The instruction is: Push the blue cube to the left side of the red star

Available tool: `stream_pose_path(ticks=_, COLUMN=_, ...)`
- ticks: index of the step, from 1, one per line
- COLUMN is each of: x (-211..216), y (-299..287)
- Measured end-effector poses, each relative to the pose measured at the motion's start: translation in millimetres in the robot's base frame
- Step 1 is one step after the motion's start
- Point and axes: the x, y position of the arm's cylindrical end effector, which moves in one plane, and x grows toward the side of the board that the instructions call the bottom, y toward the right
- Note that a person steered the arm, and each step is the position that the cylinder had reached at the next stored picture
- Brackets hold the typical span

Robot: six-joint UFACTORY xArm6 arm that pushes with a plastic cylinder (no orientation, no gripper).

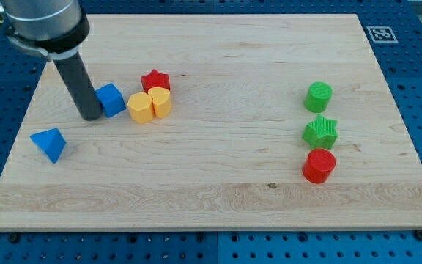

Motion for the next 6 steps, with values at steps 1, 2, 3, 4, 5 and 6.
stream_pose_path(ticks=1, x=-21, y=-6)
stream_pose_path(ticks=2, x=-17, y=7)
stream_pose_path(ticks=3, x=-4, y=9)
stream_pose_path(ticks=4, x=6, y=9)
stream_pose_path(ticks=5, x=9, y=9)
stream_pose_path(ticks=6, x=3, y=9)
